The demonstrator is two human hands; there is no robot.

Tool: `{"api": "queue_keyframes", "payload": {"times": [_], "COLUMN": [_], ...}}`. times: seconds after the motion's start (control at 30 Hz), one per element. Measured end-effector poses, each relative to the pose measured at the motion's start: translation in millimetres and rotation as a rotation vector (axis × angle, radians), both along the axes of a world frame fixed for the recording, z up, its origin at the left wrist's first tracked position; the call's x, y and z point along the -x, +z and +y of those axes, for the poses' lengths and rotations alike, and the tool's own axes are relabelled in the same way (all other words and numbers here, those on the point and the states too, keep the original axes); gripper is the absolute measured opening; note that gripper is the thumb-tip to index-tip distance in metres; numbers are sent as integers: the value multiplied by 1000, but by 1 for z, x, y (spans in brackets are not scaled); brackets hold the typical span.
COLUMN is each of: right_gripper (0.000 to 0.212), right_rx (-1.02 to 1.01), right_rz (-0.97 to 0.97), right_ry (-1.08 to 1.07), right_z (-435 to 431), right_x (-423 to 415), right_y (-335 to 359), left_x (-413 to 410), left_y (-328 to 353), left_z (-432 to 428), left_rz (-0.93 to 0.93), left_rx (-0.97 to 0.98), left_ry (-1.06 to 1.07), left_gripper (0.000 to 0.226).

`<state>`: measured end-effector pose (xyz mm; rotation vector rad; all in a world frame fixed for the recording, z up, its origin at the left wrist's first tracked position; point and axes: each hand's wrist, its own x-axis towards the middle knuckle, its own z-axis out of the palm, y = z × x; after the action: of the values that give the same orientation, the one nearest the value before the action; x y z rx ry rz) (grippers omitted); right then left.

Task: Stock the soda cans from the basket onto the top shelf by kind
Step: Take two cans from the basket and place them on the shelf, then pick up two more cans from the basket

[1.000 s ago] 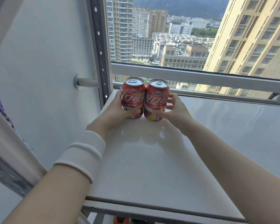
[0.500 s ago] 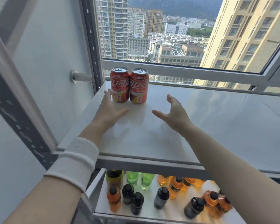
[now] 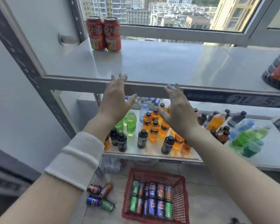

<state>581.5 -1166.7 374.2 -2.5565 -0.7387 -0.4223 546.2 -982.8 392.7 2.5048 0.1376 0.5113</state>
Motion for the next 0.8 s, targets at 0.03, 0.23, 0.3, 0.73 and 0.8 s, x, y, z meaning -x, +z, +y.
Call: {"api": "queue_keyframes", "payload": {"times": [0.03,0.23,0.3,0.73,0.8], "right_gripper": [65,65,65,66,66], "right_rx": [22,77,73,244,244], "right_rz": [-6,81,164,816,947], "right_ry": [-8,-91,-126,-274,-315], "right_z": [-9,-44,-49,-102,-111], "right_x": [11,68,90,140,139], "right_y": [-6,-46,-70,-259,-286], "left_x": [8,58,74,120,124], "left_y": [-4,-38,-62,-262,-298], "left_z": [-8,-46,-54,-99,-110], "left_rz": [-11,-12,7,616,738], "left_rx": [-17,-71,-100,47,133], "left_ry": [-18,-156,-198,-171,-122], "left_gripper": [63,55,51,43,42]}}
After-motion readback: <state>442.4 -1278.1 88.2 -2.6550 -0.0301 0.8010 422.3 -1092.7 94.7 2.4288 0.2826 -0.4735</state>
